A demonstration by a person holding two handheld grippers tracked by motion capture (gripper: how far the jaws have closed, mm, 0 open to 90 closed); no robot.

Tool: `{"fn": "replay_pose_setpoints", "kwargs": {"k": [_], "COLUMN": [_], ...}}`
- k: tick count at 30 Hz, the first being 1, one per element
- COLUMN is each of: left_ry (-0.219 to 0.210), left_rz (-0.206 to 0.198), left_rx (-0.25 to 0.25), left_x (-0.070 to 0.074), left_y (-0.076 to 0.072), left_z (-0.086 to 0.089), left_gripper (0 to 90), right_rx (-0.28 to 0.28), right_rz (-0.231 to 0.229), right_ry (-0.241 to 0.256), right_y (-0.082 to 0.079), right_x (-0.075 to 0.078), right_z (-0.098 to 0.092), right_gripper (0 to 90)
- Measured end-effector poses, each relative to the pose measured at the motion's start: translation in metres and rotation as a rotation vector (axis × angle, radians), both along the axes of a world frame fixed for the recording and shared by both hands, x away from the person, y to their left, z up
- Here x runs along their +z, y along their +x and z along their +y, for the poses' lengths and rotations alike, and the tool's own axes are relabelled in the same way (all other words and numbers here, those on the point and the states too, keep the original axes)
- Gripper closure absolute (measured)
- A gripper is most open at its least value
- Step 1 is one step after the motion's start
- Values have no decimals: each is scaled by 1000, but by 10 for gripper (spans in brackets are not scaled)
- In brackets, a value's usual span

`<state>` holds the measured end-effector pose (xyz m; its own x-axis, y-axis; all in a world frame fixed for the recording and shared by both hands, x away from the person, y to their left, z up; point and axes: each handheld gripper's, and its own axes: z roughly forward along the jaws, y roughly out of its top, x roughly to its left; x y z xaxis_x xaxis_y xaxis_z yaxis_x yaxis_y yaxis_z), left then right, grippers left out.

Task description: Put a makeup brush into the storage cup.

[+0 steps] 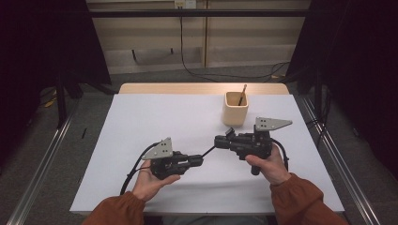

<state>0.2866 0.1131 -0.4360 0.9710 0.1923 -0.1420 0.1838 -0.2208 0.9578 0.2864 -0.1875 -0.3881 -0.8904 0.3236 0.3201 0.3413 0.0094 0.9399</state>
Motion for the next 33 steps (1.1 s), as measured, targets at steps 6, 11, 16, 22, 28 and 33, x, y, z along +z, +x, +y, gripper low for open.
{"fn": "replay_pose_setpoints", "kwargs": {"k": [6, 11, 16, 22, 28, 33], "left_ry": [1, -1, -1, -32, -12, 11], "left_rz": [-2, -4, -18, 13, 7, 20], "left_rx": [23, 57, 97, 141, 199, 242], "left_x": [-1, -1, 0, 1, 4, 7], "left_y": [1, 1, 0, 1, 1, 0], "left_z": [0, 1, 3, 7, 13, 18], "left_gripper": [743, 625, 500, 346, 150, 53], "right_rx": [25, 18, 20, 16, 6, -5], "right_rz": [8, 3, -1, -3, -4, -6], "right_ry": [-3, -10, -24, -35, -40, -49], "right_y": [-1, -1, -2, -2, -1, -1], "right_x": [0, 0, 0, 0, 0, 0], "right_z": [1, 1, 1, 0, -4, -8], "right_gripper": [856, 857, 857, 857, 857, 857]}}
